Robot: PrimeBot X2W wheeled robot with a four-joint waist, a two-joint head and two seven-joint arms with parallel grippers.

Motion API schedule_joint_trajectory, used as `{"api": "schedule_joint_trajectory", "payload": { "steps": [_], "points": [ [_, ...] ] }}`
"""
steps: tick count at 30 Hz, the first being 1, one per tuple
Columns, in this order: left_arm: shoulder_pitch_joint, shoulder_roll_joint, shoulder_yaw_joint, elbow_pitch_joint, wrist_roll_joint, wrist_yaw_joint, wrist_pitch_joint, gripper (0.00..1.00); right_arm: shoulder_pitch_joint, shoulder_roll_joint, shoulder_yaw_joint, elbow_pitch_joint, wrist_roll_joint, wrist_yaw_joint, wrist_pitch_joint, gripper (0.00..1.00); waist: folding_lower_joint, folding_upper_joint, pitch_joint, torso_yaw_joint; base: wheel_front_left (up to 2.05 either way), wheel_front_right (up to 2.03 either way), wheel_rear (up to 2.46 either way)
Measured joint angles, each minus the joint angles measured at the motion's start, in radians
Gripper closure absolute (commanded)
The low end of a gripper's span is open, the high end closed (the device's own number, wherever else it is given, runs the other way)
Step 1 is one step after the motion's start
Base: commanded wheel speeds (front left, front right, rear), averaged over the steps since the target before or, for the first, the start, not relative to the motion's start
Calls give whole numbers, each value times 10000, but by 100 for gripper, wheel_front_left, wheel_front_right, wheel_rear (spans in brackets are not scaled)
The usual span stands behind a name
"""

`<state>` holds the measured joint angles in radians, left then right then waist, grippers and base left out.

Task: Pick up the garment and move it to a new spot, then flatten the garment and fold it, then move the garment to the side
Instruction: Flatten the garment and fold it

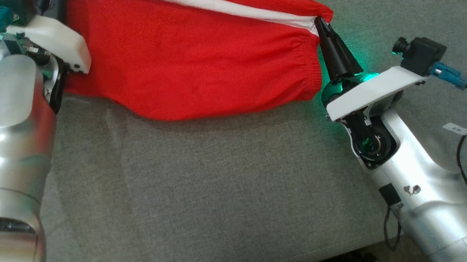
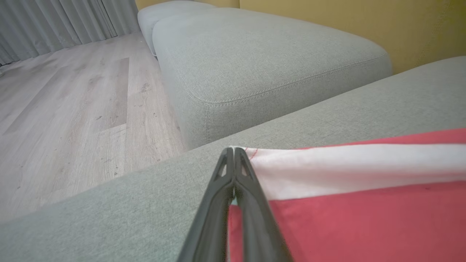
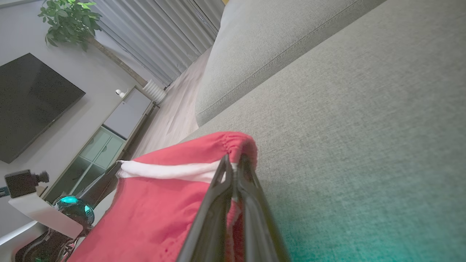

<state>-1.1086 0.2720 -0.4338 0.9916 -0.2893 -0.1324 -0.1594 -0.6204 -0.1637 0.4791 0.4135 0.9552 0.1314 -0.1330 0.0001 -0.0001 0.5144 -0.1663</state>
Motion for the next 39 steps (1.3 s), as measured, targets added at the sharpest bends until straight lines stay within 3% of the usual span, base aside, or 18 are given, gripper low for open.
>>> {"api": "schedule_joint_trajectory", "payload": {
  "steps": [1,2,9,12,16,19,24,33,39],
  "points": [
    [-14,-2,-4,123,2,2,-98,18,-39,13,52,10,58,0,-10,39,0,0,19,-38,0,0,0],
    [-30,-8,-31,236,2,2,-169,0,-56,13,104,25,90,0,-56,0,0,0,27,-66,0,0,0],
    [-27,-107,-96,980,-163,94,-671,0,-10,-54,456,311,38,0,-721,0,-1,0,-263,-11,0,0,0],
    [229,-242,136,1020,-403,100,-826,0,38,-196,366,594,-527,0,-993,0,-1,0,-475,57,0,0,0],
    [904,-437,230,1014,-677,94,-897,0,393,-313,-523,980,-1877,0,-1152,0,-2,0,-752,152,0,0,0],
    [1409,-663,293,984,-846,92,-899,0,779,-203,-1877,834,-3346,0,-1168,0,-2,0,-903,236,0,0,0],
    [1922,-1024,359,894,-1072,88,-901,0,1531,439,-3586,316,-5553,0,-1179,0,-3,1,-991,352,0,0,0],
    [1782,-1045,359,1473,-1172,90,-966,0,2023,930,-4460,-2,-6487,0,-1179,0,-3,1,-875,241,0,0,0],
    [1448,-1191,253,2117,-1172,199,-341,0,2040,980,-4669,-146,-6922,0,-1179,0,-2,1,-926,208,0,0,0]
  ]
}}
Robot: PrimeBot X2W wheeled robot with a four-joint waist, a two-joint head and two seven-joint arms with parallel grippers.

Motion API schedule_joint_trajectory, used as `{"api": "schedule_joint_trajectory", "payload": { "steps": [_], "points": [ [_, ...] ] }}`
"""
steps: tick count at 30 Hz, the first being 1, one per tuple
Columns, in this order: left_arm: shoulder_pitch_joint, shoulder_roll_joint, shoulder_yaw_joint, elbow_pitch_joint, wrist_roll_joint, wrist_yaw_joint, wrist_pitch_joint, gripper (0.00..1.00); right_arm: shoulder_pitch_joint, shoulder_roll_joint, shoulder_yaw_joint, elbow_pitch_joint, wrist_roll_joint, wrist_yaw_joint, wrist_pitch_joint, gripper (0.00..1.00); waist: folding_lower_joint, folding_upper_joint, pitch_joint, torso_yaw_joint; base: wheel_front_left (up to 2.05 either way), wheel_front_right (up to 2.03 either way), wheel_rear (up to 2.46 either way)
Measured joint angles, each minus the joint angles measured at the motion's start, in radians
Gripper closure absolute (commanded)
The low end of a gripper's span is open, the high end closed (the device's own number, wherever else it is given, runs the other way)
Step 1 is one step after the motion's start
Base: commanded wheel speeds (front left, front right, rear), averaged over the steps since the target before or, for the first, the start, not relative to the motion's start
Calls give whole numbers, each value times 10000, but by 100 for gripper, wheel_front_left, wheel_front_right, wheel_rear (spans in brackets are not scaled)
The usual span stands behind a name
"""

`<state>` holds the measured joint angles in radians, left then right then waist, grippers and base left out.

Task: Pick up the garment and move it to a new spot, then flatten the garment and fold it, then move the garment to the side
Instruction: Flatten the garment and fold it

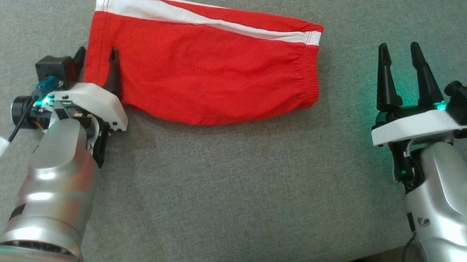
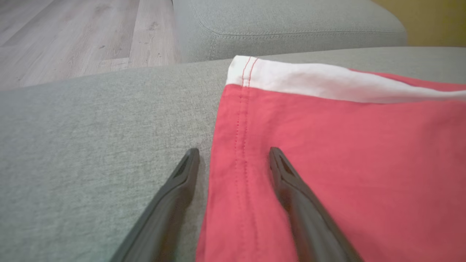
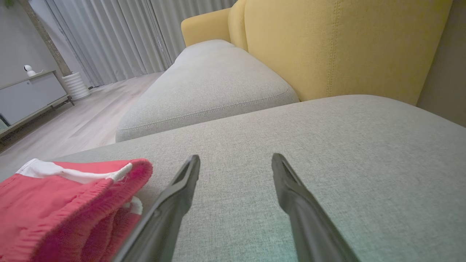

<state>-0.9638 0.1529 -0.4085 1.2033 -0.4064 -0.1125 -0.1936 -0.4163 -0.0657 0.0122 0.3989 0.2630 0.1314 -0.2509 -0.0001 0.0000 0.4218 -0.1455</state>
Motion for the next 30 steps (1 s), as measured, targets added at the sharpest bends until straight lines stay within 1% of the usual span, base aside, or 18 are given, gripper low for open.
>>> {"api": "schedule_joint_trajectory", "payload": {
  "steps": [1,2,3,7,11,13,14,18,23,25,26,27,28,30],
  "points": [
    [-21,-13,-2,35,0,44,115,13,15,15,-17,-8,-46,0,0,0,1,0,-19,10,0,0,0],
    [-55,-31,-27,79,0,84,226,85,35,29,-42,-12,-69,0,0,0,1,0,-38,24,0,0,0],
    [-89,-50,-65,127,0,84,332,100,62,33,-56,-17,-81,0,0,0,1,0,-58,37,0,0,0],
    [-73,-180,-113,255,-92,65,414,100,221,52,-33,6,-82,0,0,0,2,0,-204,103,0,0,0],
    [435,-322,-90,403,-267,102,-107,100,249,63,-23,104,-82,0,0,0,2,0,-562,211,0,0,0],
    [798,-424,-79,445,-270,217,-301,100,432,67,-31,203,-82,0,0,0,2,0,-830,296,0,0,0],
    [1234,-529,-52,454,-391,307,-443,100,779,73,-42,353,-82,0,0,0,1,0,-1140,407,0,0,0],
    [2192,-746,-2,337,-537,384,-604,100,1500,88,-15,644,-79,0,0,0,0,0,-1780,718,0,0,0],
    [3235,-928,35,-92,-617,522,-640,100,1885,100,198,725,82,0,0,0,0,0,-2366,1298,0,0,0],
    [3533,-984,35,-382,-616,696,-640,100,1886,100,414,694,151,0,0,0,-1,0,-2495,1556,0,0,0],
    [3675,-991,31,-593,-596,815,-635,98,1883,100,552,667,251,0,0,0,-1,0,-2537,1679,0,0,0],
    [3817,-991,31,-830,-560,930,-631,41,1870,100,715,640,309,0,0,0,-1,0,-2562,1799,0,0,0],
    [3962,-989,44,-1083,-518,1032,-629,0,1832,102,882,631,387,0,0,0,0,0,-2575,1916,0,0,0],
    [4233,-984,52,-1607,-410,1175,-629,0,1715,104,1151,637,495,0,0,0,0,0,-2558,2135,0,0,0]
  ]
}}
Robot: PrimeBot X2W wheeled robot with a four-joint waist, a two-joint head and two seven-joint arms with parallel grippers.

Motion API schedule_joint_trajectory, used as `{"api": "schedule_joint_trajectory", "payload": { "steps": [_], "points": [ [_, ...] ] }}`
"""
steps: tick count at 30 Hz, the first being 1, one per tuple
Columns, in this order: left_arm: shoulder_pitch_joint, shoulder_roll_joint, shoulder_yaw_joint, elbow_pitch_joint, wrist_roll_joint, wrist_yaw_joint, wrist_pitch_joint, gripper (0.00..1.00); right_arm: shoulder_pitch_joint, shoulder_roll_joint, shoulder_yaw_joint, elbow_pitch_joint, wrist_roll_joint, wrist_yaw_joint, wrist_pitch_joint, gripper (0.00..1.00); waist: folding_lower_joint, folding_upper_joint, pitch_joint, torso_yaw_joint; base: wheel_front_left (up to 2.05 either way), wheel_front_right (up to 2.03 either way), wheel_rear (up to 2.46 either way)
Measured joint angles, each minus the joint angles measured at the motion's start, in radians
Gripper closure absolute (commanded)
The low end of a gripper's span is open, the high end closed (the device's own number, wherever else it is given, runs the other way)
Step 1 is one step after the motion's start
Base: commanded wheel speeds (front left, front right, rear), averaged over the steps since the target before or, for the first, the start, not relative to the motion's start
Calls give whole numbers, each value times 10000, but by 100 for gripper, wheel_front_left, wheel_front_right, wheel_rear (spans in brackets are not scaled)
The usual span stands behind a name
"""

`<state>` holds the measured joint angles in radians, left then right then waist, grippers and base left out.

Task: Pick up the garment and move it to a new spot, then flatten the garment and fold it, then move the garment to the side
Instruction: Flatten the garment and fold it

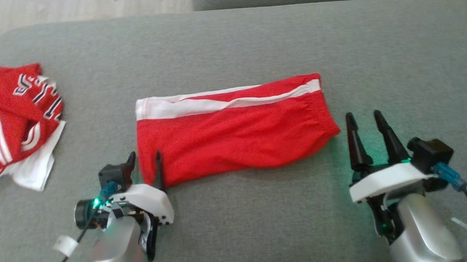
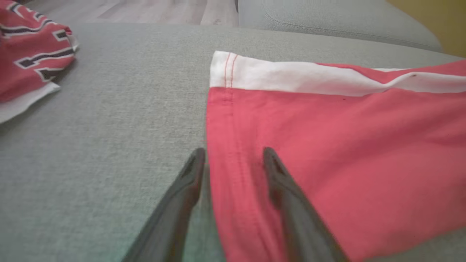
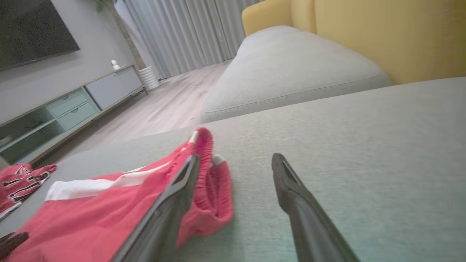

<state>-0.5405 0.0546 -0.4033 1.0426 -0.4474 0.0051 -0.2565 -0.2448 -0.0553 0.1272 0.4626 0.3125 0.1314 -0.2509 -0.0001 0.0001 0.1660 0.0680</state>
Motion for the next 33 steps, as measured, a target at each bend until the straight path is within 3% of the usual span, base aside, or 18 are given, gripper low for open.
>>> {"api": "schedule_joint_trajectory", "payload": {
  "steps": [6,14,20,21,22,23,33],
  "points": [
    [506,-33,-84,-1197,343,228,0,0,-849,2,389,748,65,0,2,0,2,0,165,527,0,0,0],
    [1070,-79,-290,-1785,568,224,0,0,-1356,-4,-274,2947,-44,0,2,0,2,0,353,1259,0,0,0],
    [1166,-88,-314,-1929,713,224,0,0,-1417,0,-512,3586,31,0,-94,0,1,0,433,1416,0,0,0],
    [1168,-88,-314,-1962,727,224,0,0,-1432,-2,-495,3611,136,0,-100,25,2,0,433,1415,0,0,0],
    [1172,-90,-313,-2004,752,226,0,0,-1460,-8,-433,3639,255,0,-102,59,1,0,432,1409,0,0,0],
    [1174,-90,-313,-2031,788,226,0,0,-1493,-19,-320,3662,395,0,-102,100,1,0,428,1402,0,0,0],
    [1390,-102,-257,-2048,867,215,0,0,-1545,-54,-146,3797,1198,0,-100,100,1,0,303,1289,0,0,0]
  ]
}}
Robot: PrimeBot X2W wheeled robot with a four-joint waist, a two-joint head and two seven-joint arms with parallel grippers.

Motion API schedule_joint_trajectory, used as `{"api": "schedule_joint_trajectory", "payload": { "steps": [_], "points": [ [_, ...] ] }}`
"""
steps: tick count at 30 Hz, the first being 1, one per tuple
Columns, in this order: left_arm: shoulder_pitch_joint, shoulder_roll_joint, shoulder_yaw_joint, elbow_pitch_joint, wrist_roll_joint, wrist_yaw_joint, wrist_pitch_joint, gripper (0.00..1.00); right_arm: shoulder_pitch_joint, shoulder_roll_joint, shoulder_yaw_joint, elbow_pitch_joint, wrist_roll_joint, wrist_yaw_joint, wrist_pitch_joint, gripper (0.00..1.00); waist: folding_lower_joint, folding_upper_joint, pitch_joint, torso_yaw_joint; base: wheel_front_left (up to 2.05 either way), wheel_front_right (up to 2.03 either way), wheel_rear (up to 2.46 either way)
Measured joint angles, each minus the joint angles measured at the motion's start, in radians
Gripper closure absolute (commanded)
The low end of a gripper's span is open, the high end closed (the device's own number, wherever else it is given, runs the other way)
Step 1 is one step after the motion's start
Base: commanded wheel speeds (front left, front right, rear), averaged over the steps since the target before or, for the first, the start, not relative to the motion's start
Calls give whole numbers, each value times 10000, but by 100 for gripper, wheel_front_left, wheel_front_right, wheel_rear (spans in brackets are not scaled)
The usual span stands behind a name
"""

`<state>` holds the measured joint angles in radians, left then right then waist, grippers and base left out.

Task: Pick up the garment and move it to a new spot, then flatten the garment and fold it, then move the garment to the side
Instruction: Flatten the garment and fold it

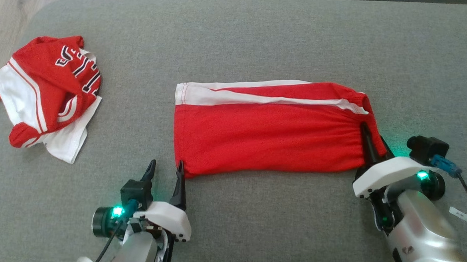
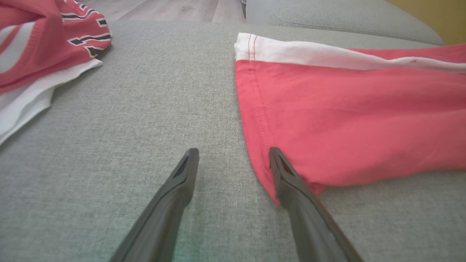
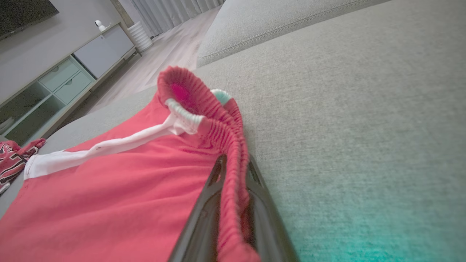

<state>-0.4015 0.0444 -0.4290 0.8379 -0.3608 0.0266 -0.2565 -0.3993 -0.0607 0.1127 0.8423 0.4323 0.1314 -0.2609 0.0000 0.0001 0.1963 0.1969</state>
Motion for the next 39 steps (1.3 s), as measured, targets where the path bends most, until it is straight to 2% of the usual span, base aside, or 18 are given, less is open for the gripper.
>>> {"api": "schedule_joint_trajectory", "payload": {
  "steps": [6,12,15,22,24,25,28,31,35,36,37,39],
  "points": [
    [24,2,90,-6,29,-2,0,0,134,109,-970,-219,-13,0,13,100,0,0,-133,-116,0,0,0],
    [477,2,94,-27,104,-35,0,0,885,-481,-2138,-600,-33,0,29,100,1,0,-406,-390,0,0,0],
    [643,-2,84,-27,104,-82,0,0,971,-564,-2242,-970,-25,0,29,100,0,0,-558,-537,0,0,0],
    [758,-8,-27,-33,96,-92,0,0,990,-96,-867,-2460,1350,0,639,100,0,0,-778,-569,0,0,0],
    [863,-10,-174,-36,38,-98,0,0,1036,-56,-146,-3045,1735,0,922,100,0,0,-810,-444,0,0,0],
    [955,-12,-282,-65,-117,-92,0,0,1059,-42,535,-3524,1998,0,1189,100,0,0,-833,-271,0,0,0],
    [1010,-12,-489,-81,-224,-86,0,0,1060,-27,1409,-4042,2276,0,1402,100,0,0,-846,71,0,0,0],
    [1003,-12,-750,-115,-370,-75,0,0,1047,-15,2002,-4050,2349,0,1463,100,0,0,-838,502,0,0,0],
    [984,-12,-1172,-173,-564,8,0,0,994,-12,2410,-3411,2197,0,1407,100,0,0,-803,1164,0,0,0],
    [984,-12,-1243,-171,-593,13,0,0,985,-12,2500,-3252,2188,0,1348,65,0,0,-791,1321,0,0,0],
    [982,-12,-1279,-171,-617,17,0,0,960,-15,2650,-3118,2190,0,1266,4,0,0,-781,1471,0,0,0],
    [978,-12,-1304,-163,-617,88,0,0,821,-17,3001,-2976,2236,0,1089,0,0,0,-756,1729,0,0,0]
  ]
}}
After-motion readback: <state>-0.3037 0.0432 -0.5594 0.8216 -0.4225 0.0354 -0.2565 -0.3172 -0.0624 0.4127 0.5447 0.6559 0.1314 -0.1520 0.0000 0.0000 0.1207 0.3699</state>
